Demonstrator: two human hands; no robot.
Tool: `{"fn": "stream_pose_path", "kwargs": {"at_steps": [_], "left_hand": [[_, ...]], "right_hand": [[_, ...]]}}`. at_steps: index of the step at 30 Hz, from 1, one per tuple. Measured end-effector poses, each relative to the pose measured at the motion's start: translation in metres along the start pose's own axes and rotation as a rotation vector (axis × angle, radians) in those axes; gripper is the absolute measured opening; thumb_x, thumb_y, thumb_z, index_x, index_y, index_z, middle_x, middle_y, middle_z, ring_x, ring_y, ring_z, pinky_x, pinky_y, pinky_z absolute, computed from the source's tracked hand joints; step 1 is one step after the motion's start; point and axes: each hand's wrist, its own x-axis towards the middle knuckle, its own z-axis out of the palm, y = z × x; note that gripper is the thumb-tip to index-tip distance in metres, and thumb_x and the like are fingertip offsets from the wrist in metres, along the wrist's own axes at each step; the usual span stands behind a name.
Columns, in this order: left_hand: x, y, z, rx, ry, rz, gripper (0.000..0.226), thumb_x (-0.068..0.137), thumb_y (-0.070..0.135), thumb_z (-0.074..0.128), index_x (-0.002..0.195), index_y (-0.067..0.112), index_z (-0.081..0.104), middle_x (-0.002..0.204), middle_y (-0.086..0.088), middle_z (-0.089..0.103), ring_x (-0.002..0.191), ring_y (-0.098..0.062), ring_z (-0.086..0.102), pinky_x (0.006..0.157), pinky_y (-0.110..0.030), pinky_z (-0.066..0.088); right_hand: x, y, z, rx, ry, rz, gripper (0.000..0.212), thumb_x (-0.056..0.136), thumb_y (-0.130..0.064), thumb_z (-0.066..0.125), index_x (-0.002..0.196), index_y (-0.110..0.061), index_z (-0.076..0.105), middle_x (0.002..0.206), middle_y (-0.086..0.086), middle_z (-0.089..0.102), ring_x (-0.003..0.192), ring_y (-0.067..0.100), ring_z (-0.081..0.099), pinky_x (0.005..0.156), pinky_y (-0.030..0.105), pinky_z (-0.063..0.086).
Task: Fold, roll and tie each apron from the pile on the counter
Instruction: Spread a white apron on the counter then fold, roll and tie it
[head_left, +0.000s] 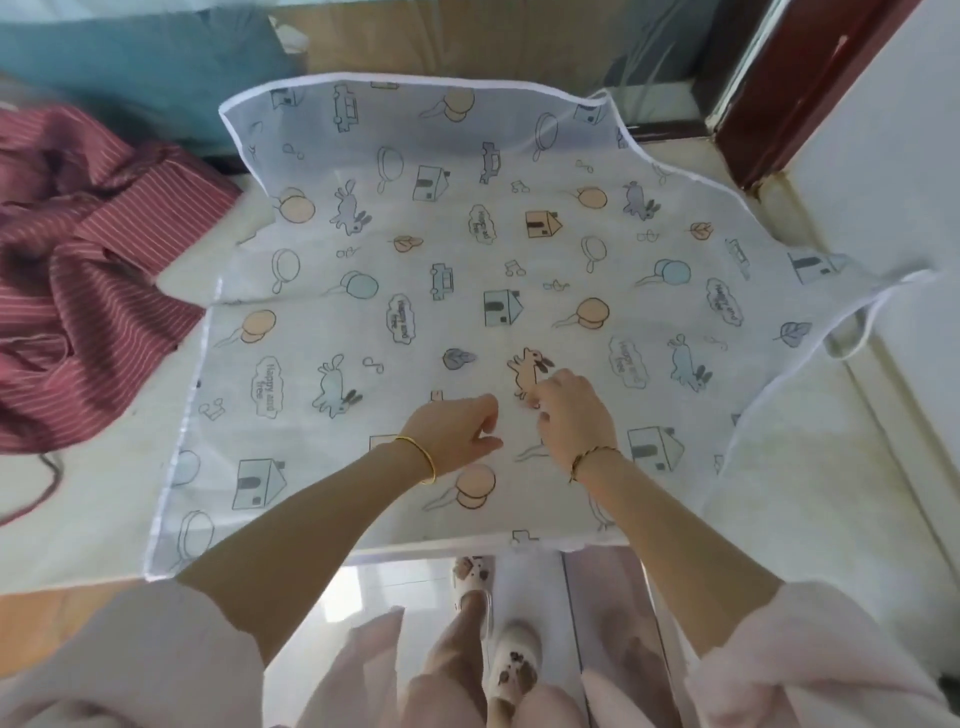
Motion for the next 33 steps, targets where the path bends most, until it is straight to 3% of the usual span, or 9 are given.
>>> {"fn": "stream_pose_path", "kwargs": {"at_steps": [5, 10, 16, 20, 22, 24, 26, 29, 33], "left_hand": [[-0.046, 0.016, 0.034, 0.132, -0.156, 0.094, 0.044, 0.076, 0.061, 0.061, 0.089, 0.023, 0.044, 0.096, 0.008, 0.046, 0.08, -0.014, 0.046, 0.064, -0.027, 0.035], [-0.073, 0.031, 0.065, 0.164, -0.031, 0.11, 0.056, 0.071, 0.059, 0.067, 0.099, 0.018, 0.041, 0.107, 0.002, 0.043, 0.083, -0.015, 0.043, 0.064, -0.027, 0.039], [-0.078, 0.04, 0.076, 0.376, 0.017, 0.035, 0.041, 0.083, 0.024, 0.06, 0.117, 0.01, 0.041, 0.12, -0.008, 0.042, 0.101, -0.024, 0.047, 0.074, -0.032, 0.047], [-0.079, 0.041, 0.055, 0.325, 0.165, 0.051, 0.024, 0.087, 0.011, 0.044, 0.11, 0.011, 0.049, 0.108, -0.006, 0.053, 0.094, -0.023, 0.052, 0.066, -0.029, 0.038], [-0.08, 0.036, 0.042, 0.293, 0.348, 0.036, 0.014, 0.089, 0.009, 0.046, 0.102, 0.009, 0.051, 0.091, -0.008, 0.059, 0.078, -0.027, 0.056, 0.058, -0.033, 0.04], [-0.081, 0.031, 0.031, 0.264, 0.508, 0.066, 0.009, 0.088, 0.01, 0.057, 0.093, 0.004, 0.053, 0.078, -0.011, 0.059, 0.059, -0.03, 0.056, 0.045, -0.033, 0.042], [-0.082, 0.025, 0.017, 0.223, 0.407, 0.101, 0.022, 0.091, 0.02, 0.058, 0.103, 0.002, 0.052, 0.094, -0.012, 0.058, 0.062, -0.031, 0.057, 0.049, -0.033, 0.04], [-0.084, 0.019, -0.004, 0.277, 0.005, 0.045, 0.049, 0.087, 0.026, 0.063, 0.127, 0.01, 0.04, 0.122, -0.007, 0.043, 0.089, -0.028, 0.058, 0.064, -0.032, 0.041], [-0.089, 0.011, -0.027, 0.521, -0.248, -0.136, 0.03, 0.092, 0.01, 0.047, 0.12, 0.016, 0.054, 0.118, -0.006, 0.05, 0.101, -0.023, 0.051, 0.081, -0.033, 0.046]], "right_hand": [[-0.048, 0.01, 0.011, -0.013, -0.054, 0.024, 0.028, 0.091, -0.002, 0.045, 0.111, -0.018, 0.059, 0.115, 0.003, 0.051, 0.105, 0.02, 0.048, 0.08, 0.027, 0.044], [-0.07, 0.01, 0.017, -0.076, -0.19, 0.043, 0.037, 0.091, -0.006, 0.044, 0.124, -0.02, 0.055, 0.123, 0.005, 0.057, 0.114, 0.024, 0.049, 0.094, 0.035, 0.045], [-0.088, 0.008, 0.022, -0.008, -0.193, 0.015, 0.047, 0.085, -0.028, 0.056, 0.13, -0.019, 0.051, 0.129, 0.004, 0.056, 0.12, 0.023, 0.048, 0.099, 0.036, 0.043], [-0.101, 0.013, 0.026, -0.116, -0.174, -0.066, 0.077, 0.077, -0.058, 0.06, 0.139, -0.018, 0.036, 0.142, 0.002, 0.04, 0.132, 0.023, 0.035, 0.109, 0.039, 0.03], [-0.103, 0.019, 0.03, -0.276, -0.081, -0.043, 0.073, 0.08, -0.045, 0.062, 0.14, -0.016, 0.031, 0.139, 0.006, 0.041, 0.128, 0.025, 0.038, 0.106, 0.04, 0.032], [-0.104, 0.023, 0.029, -0.362, 0.066, 0.036, 0.057, 0.082, -0.017, 0.059, 0.134, -0.011, 0.037, 0.125, 0.01, 0.049, 0.116, 0.03, 0.047, 0.098, 0.041, 0.038], [-0.104, 0.026, 0.015, -0.357, 0.165, 0.086, 0.039, 0.08, 0.001, 0.051, 0.118, -0.007, 0.051, 0.108, 0.012, 0.056, 0.102, 0.032, 0.054, 0.091, 0.04, 0.041], [-0.105, 0.027, -0.016, -0.476, 0.016, 0.092, 0.029, 0.079, 0.008, 0.043, 0.091, -0.014, 0.057, 0.078, 0.004, 0.049, 0.085, 0.026, 0.053, 0.078, 0.03, 0.043], [-0.088, 0.025, -0.042, -0.559, -0.289, 0.14, 0.023, 0.089, -0.001, 0.043, 0.091, -0.013, 0.062, 0.067, 0.0, 0.046, 0.069, 0.021, 0.049, 0.064, 0.027, 0.042]]}}
